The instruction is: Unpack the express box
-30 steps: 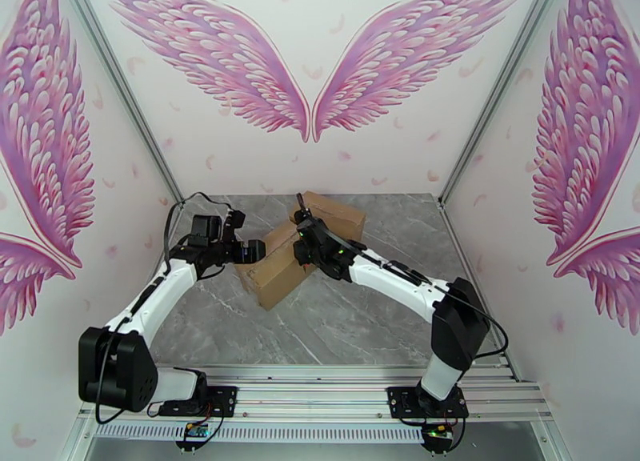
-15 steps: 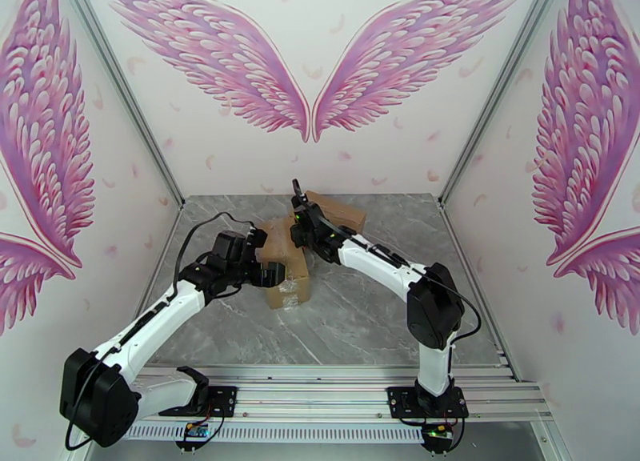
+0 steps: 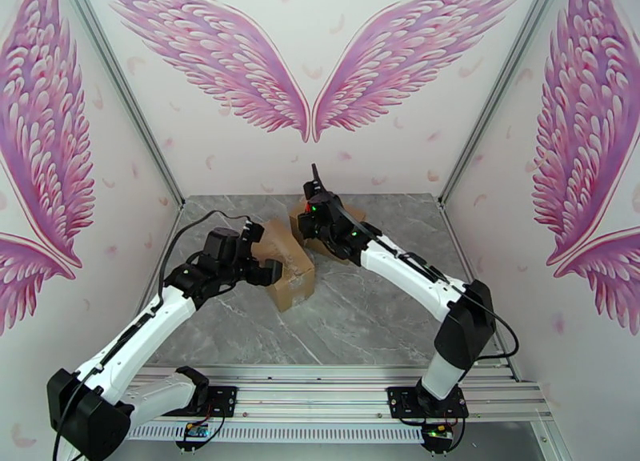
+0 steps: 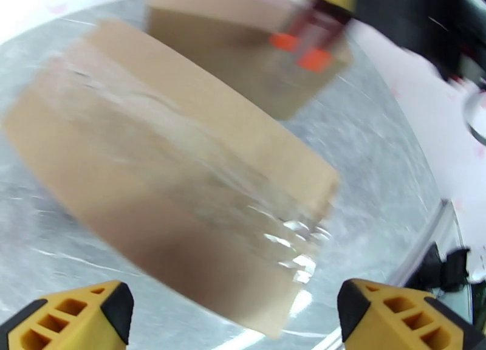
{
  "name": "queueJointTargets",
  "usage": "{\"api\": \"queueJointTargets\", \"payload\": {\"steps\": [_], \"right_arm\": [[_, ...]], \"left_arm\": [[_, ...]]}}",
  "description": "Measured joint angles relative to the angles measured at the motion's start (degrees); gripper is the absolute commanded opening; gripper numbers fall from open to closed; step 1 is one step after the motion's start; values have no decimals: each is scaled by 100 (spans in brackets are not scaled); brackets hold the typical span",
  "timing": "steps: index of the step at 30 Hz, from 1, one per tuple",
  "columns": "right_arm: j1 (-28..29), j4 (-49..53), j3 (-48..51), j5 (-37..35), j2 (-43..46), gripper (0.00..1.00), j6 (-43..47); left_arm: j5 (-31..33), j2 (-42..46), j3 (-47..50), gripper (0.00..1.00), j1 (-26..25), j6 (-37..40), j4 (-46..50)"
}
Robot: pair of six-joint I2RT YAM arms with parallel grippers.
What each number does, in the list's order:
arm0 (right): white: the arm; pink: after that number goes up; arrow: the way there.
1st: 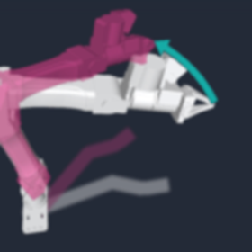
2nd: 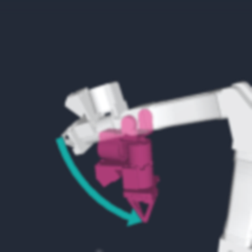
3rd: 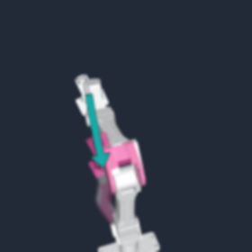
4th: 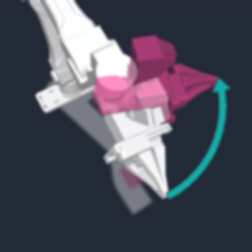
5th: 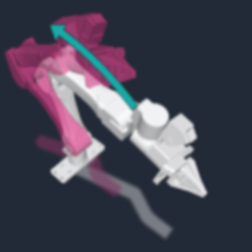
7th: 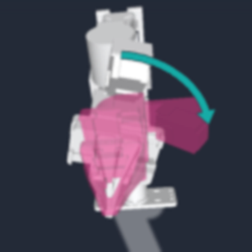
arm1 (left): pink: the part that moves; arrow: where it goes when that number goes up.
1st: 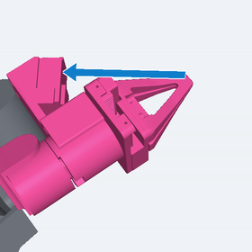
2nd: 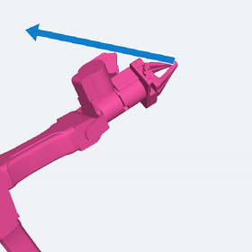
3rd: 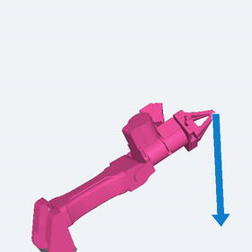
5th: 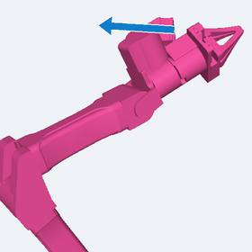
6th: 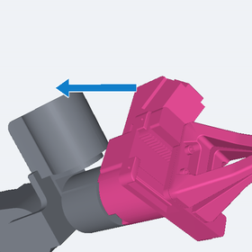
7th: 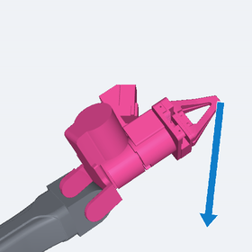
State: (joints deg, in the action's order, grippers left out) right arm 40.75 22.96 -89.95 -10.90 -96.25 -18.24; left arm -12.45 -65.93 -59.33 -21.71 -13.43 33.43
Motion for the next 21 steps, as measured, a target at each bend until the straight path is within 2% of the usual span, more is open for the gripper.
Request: {"api": "queueJointTargets", "payload": {"steps": [4,8,12,16,21], "right_arm": [[2,144,658,-4,619,0,-109],[92,363,1399,-52,1246,0,-210],[374,391,2065,-85,1709,0,-302],[590,387,2273,26,1698,0,-391],[682,210,2273,197,1451,0,-588]], "left_arm": [[133,-175,-398,99,817,22,-149],[4,-1032,-1296,99,1403,57,-459],[-315,-2201,-2232,99,1565,144,-787],[-660,-3206,-2804,99,1620,216,-874],[-1093,-3738,-2881,97,1624,229,-868]]}}
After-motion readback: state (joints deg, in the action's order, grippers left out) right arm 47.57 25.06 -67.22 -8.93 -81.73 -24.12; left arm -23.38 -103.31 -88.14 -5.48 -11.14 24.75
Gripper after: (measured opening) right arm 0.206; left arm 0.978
